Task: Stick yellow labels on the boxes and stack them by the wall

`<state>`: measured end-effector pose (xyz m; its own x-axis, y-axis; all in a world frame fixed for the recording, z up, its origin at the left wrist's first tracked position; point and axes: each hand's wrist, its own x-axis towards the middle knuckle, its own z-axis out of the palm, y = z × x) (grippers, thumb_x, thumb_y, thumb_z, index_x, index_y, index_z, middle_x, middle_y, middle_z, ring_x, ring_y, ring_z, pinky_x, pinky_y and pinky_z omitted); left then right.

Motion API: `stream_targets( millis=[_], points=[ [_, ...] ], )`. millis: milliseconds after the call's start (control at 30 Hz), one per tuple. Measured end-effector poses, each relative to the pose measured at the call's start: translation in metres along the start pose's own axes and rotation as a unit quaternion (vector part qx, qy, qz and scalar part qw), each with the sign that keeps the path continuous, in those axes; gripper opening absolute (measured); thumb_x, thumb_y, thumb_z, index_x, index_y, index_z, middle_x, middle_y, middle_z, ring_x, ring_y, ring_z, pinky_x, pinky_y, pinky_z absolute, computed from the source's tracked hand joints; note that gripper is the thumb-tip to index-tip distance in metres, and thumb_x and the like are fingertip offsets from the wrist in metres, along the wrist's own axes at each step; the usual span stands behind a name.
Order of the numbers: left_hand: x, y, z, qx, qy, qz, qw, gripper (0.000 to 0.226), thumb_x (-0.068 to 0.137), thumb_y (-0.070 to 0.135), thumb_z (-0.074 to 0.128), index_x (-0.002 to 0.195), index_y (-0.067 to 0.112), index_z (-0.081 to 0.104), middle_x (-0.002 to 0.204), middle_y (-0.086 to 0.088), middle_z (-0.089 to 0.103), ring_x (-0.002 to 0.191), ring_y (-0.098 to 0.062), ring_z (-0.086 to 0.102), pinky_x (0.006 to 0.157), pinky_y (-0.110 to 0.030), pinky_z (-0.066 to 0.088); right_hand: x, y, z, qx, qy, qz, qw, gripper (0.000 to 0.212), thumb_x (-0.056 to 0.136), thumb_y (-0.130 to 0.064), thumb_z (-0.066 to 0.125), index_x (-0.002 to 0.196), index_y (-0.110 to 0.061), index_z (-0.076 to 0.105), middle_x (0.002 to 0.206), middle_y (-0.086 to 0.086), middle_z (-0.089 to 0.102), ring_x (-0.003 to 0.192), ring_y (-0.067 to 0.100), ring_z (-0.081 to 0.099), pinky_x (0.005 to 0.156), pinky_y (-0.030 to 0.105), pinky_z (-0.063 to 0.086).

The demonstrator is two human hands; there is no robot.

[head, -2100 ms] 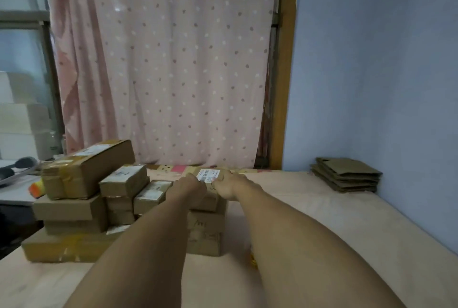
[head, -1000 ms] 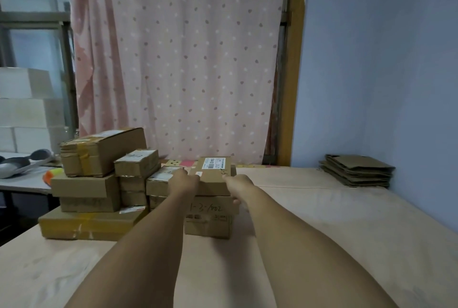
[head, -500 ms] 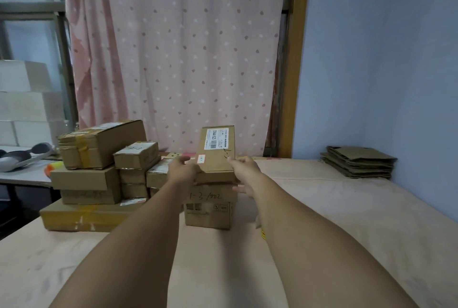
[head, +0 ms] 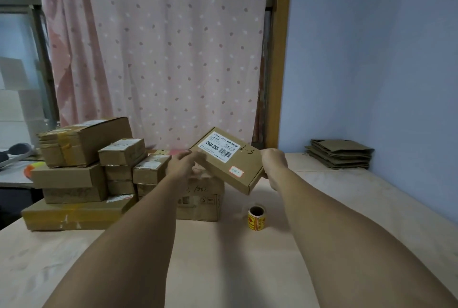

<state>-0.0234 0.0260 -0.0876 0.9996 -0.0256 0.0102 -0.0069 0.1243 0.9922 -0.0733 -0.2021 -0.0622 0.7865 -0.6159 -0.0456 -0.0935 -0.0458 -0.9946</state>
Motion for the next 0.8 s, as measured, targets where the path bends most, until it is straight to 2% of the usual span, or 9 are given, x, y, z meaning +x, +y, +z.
stream_targets(
  millis=[67,167,233,267,333,500,600,700,800],
  points=[
    [-0.004,-0.009,-0.003,0.014,-0.045,-0.004,0.999,0.049,0.078,0.034,0.084,0.120,0.016,0.064,0.117,-0.012,0.070,0.093,-0.031,0.075,0.081,-0.050,0.063,0.001,0.007,-0.012,-0.004,-0.011,-0.002,1.000,0.030,0.094,-0.023,0.044,0.109,-0.015,0.068,0.105,0.009,0.073,0.095,0.028,0.070,0.091,0.045,0.059],
    [-0.011,-0.018,-0.007,0.022,-0.057,-0.032,0.998,0.063,0.066,0.028,0.088,0.120,0.006,0.064,0.112,-0.014,0.073,0.079,-0.023,0.072,0.069,-0.035,0.061,-0.015,0.014,-0.026,0.000,-0.030,-0.011,1.000,0.024,0.102,-0.029,0.047,0.109,-0.017,0.066,0.100,0.007,0.074,0.094,0.025,0.071,0.089,0.040,0.058],
    [-0.019,-0.025,-0.007,0.023,-0.108,-0.074,0.991,0.048,0.077,0.014,0.079,0.119,-0.001,0.064,0.111,-0.015,0.073,0.081,-0.022,0.066,0.065,-0.029,0.057,-0.017,0.022,-0.033,-0.001,-0.035,-0.018,0.999,0.024,0.104,-0.035,0.054,0.114,-0.016,0.063,0.103,0.007,0.072,0.097,0.025,0.069,0.082,0.036,0.057],
    [-0.026,-0.028,-0.008,0.040,-0.130,-0.098,0.986,0.037,0.083,0.007,0.074,0.117,-0.001,0.065,0.112,-0.015,0.073,0.088,-0.022,0.066,0.072,-0.029,0.059,-0.018,0.027,-0.037,-0.007,-0.033,-0.016,0.999,0.029,0.102,-0.038,0.057,0.118,-0.014,0.061,0.107,0.008,0.072,0.100,0.026,0.068,0.079,0.035,0.054],
    [-0.035,-0.039,-0.010,0.084,-0.143,-0.124,0.978,0.031,0.083,0.002,0.075,0.113,-0.002,0.067,0.116,-0.018,0.072,0.095,-0.024,0.067,0.087,-0.032,0.060,-0.018,0.041,-0.043,-0.020,-0.021,0.009,1.000,0.043,0.097,-0.045,0.064,0.122,-0.011,0.058,0.114,0.009,0.069,0.104,0.028,0.066,0.082,0.038,0.053],
    [-0.054,-0.053,-0.020,0.101,-0.134,-0.076,0.983,0.039,0.083,0.013,0.080,0.115,-0.003,0.067,0.098,-0.013,0.076,0.085,-0.023,0.073,0.069,-0.030,0.060,-0.027,0.072,-0.054,-0.020,-0.008,0.049,0.999,0.062,0.084,-0.056,0.076,0.115,-0.006,0.057,0.110,0.009,0.069,0.100,0.031,0.068,0.094,0.046,0.057],
    [-0.066,-0.053,-0.024,0.099,-0.151,-0.064,0.982,0.039,0.085,0.018,0.078,0.115,-0.005,0.067,0.107,-0.021,0.073,0.089,-0.027,0.072,0.070,-0.032,0.060,-0.033,0.076,-0.055,0.003,-0.012,0.047,0.999,0.056,0.081,-0.056,0.078,0.110,-0.009,0.064,0.101,0.009,0.073,0.087,0.032,0.074,0.084,0.049,0.063],
    [-0.073,-0.053,-0.030,0.123,-0.180,-0.082,0.973,0.034,0.088,0.018,0.075,0.117,0.001,0.067,0.115,-0.029,0.066,0.093,-0.032,0.069,0.078,-0.039,0.060,-0.040,0.076,-0.055,-0.009,-0.029,0.047,0.998,0.053,0.083,-0.052,0.078,0.112,-0.010,0.063,0.102,0.011,0.073,0.084,0.033,0.075,0.079,0.048,0.064],
    [-0.079,-0.060,-0.038,0.188,-0.207,-0.122,0.952,0.029,0.090,0.018,0.073,0.117,0.007,0.066,0.116,-0.022,0.068,0.095,-0.037,0.071,0.082,-0.044,0.062,-0.049,0.082,-0.058,-0.069,-0.051,0.065,0.994,0.049,0.086,-0.047,0.076,0.112,-0.008,0.061,0.103,0.012,0.072,0.088,0.033,0.074,0.083,0.047,0.063]
  ],
)
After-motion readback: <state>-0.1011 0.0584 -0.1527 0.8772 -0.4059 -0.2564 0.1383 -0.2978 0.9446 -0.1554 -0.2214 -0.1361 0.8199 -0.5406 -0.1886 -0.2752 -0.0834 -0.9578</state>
